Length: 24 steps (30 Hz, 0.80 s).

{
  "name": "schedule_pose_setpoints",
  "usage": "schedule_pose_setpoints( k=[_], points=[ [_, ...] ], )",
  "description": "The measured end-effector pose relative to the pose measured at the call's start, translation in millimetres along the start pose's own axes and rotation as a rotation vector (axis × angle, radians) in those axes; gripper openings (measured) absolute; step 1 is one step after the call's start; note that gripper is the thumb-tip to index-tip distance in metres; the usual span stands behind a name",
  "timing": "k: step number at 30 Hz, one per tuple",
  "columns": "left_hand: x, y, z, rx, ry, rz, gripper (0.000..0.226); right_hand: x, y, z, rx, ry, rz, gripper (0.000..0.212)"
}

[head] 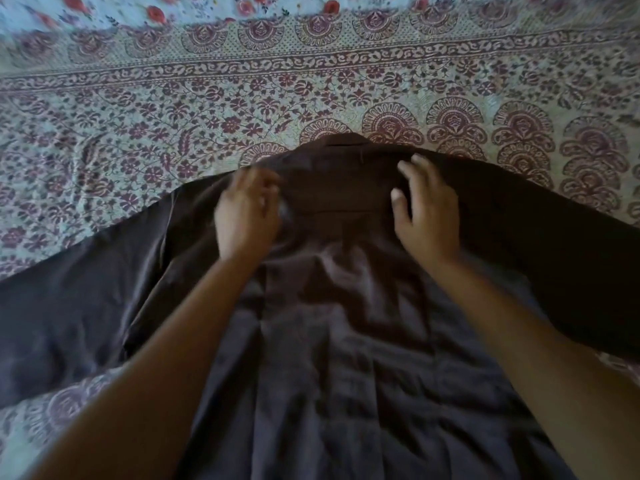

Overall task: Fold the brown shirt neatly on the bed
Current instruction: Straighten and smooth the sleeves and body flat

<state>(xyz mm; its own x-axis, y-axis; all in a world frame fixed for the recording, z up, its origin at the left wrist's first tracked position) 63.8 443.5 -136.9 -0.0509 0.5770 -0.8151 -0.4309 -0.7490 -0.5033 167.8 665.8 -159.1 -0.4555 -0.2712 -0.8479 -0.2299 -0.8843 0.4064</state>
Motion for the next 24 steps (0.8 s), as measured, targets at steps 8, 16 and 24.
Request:
schedule_pose_setpoints(
  k=[8, 16, 24],
  points=[
    [21.1, 49.3, -39.7, -0.13, 0.491, 0.311, 0.053, 20.3, -3.3, -38.0, 0.103, 0.464, -0.244, 0.062],
    [-6.5, 71.3, -12.2, -0.337, 0.498, 0.236, 0.052, 7.6, 39.7, -37.1, -0.003, 0.448, -0.248, 0.066],
    [-4.9, 114.5, -13.7, -0.306, 0.555, 0.341, 0.052, 51.7, 73.8, -64.7, -0.199, 0.579, -0.272, 0.069]
  ],
)
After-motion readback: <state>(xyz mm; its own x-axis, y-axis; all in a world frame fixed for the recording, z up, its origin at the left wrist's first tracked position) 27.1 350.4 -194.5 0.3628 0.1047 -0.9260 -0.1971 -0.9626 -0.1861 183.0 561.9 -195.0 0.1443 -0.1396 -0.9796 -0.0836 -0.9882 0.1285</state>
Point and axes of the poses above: each hand's wrist, its own z-axis towards the middle knuckle, its own x-axis out of the palm, y = z × x, the point moved 5 cm from there along z, towards the middle knuckle, and after that the axes turned 2 degrees about -z, right-handed, at the moved point
